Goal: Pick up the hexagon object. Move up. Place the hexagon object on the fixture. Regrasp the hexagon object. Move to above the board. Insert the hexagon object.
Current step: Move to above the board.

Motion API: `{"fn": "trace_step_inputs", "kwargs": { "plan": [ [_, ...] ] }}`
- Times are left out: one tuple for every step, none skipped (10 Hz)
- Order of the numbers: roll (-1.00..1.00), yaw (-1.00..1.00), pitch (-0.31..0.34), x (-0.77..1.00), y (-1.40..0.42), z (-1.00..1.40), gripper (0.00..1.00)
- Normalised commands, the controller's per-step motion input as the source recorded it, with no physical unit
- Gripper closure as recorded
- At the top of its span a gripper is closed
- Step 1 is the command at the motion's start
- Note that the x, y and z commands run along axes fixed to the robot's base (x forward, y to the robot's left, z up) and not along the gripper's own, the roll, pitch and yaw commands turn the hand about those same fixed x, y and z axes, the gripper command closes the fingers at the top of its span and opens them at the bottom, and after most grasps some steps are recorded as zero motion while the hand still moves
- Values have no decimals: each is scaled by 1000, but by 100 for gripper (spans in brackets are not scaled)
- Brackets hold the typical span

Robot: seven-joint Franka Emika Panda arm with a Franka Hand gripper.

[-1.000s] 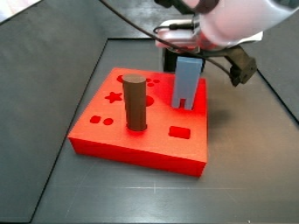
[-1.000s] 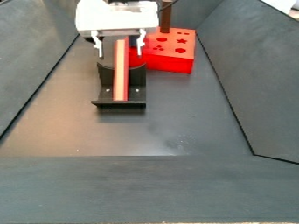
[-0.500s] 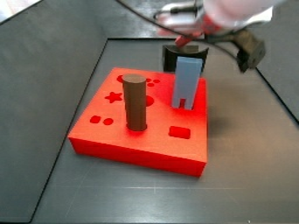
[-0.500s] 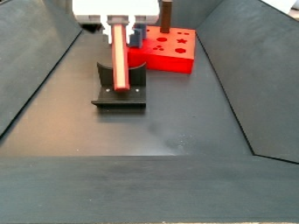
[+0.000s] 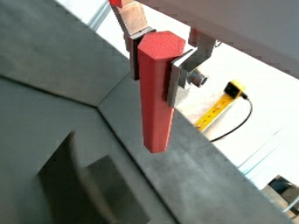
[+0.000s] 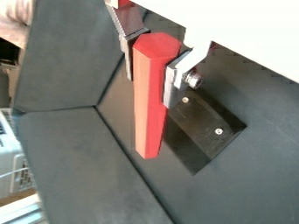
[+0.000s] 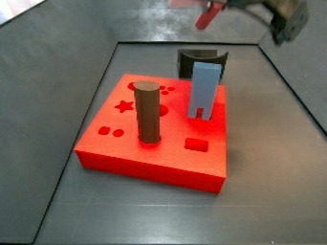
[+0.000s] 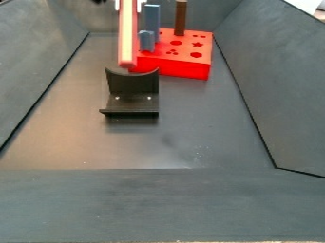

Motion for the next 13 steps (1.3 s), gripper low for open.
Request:
{"fn": "trace_step_inputs", "kwargs": {
  "plan": [
    [3, -190, -5, -90, -33, 1000, 100],
    [3, -166, 54, -91, -31, 1000, 100],
    [1, -129, 109, -92, -31, 1000, 100],
    [-7, -92, 144, -88, -31, 1000, 100],
    [-13, -65, 164, -87, -30, 1000, 100],
    [-26, 2, 185, -81, -32, 1000, 100],
    [-30, 35, 188, -68, -31, 939, 100],
    [-34, 69, 184, -39, -28, 763, 100],
    [-29, 105, 184, -4, -26, 532, 100],
    [-25, 124, 180, 11, -30, 354, 100],
    [-22, 136, 174, 18, -33, 239, 100],
    [-1000, -132, 79, -580, -1000, 61, 100],
    [-1000, -130, 68, -588, -1000, 65, 100]
  ]
}}
